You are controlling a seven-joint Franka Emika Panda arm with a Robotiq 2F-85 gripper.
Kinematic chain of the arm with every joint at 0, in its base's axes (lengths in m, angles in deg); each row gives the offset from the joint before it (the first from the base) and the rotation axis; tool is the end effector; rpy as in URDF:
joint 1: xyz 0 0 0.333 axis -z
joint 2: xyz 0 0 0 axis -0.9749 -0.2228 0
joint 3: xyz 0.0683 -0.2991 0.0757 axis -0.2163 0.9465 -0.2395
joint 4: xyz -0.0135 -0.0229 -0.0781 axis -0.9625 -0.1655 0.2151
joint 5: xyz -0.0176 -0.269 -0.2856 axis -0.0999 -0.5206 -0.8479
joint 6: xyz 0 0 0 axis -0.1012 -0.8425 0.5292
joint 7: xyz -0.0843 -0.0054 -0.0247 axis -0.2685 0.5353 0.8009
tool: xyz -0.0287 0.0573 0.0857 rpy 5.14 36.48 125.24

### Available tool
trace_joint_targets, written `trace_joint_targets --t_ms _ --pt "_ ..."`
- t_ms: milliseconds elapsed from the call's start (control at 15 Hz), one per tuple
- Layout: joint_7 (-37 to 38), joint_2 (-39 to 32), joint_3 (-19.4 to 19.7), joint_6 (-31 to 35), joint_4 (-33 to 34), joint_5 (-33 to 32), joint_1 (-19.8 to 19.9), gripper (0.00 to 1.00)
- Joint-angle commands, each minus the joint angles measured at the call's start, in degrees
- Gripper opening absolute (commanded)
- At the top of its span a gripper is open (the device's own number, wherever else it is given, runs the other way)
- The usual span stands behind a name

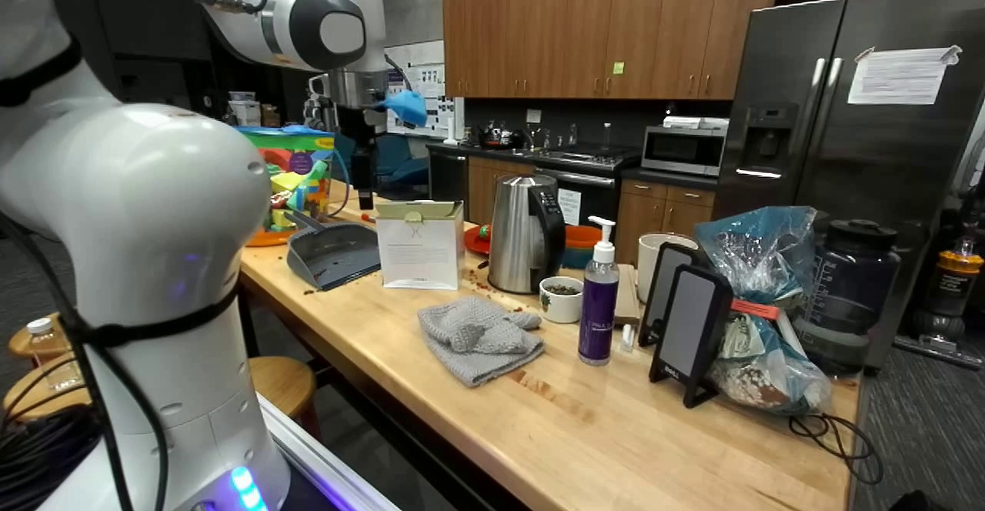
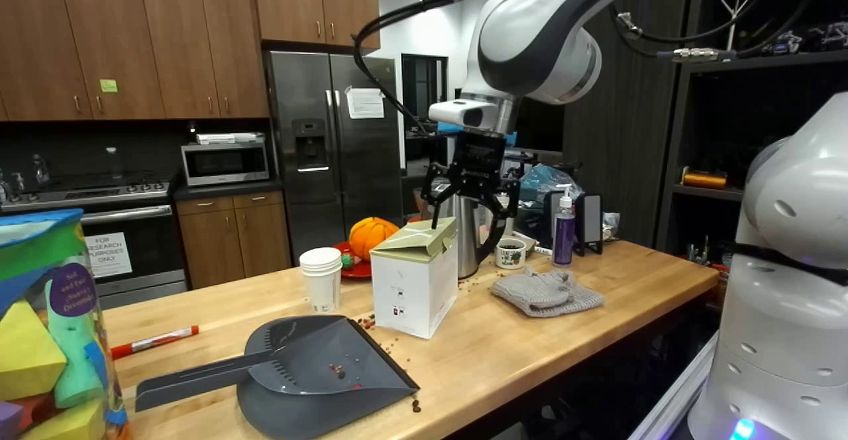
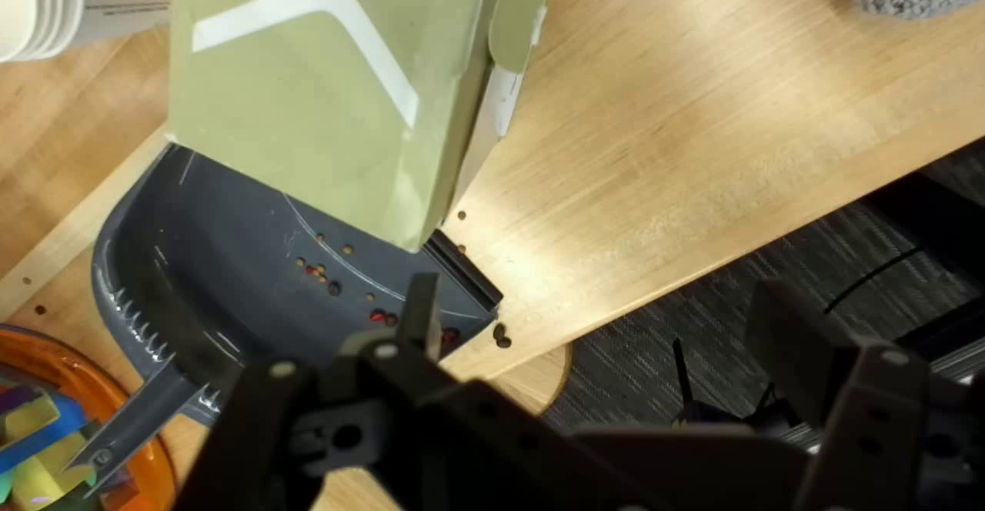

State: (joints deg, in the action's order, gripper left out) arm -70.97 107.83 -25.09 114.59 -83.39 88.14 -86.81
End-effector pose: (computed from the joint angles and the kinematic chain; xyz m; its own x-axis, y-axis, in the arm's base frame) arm 0.3427 0.1366 0.3909 -0.7027 0.7109 0.0286 0.6991 0.6824 0.2135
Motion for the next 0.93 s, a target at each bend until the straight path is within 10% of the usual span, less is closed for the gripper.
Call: trace_joint_targets --t_ms 0,867 --pt "-0.8 -3.8 7.4 -0.9 3.0 -1.3 -5.7 1.00" --pt "8.4 -9.3 9.0 10.2 6.7 -2.2 -6.4 1.00"
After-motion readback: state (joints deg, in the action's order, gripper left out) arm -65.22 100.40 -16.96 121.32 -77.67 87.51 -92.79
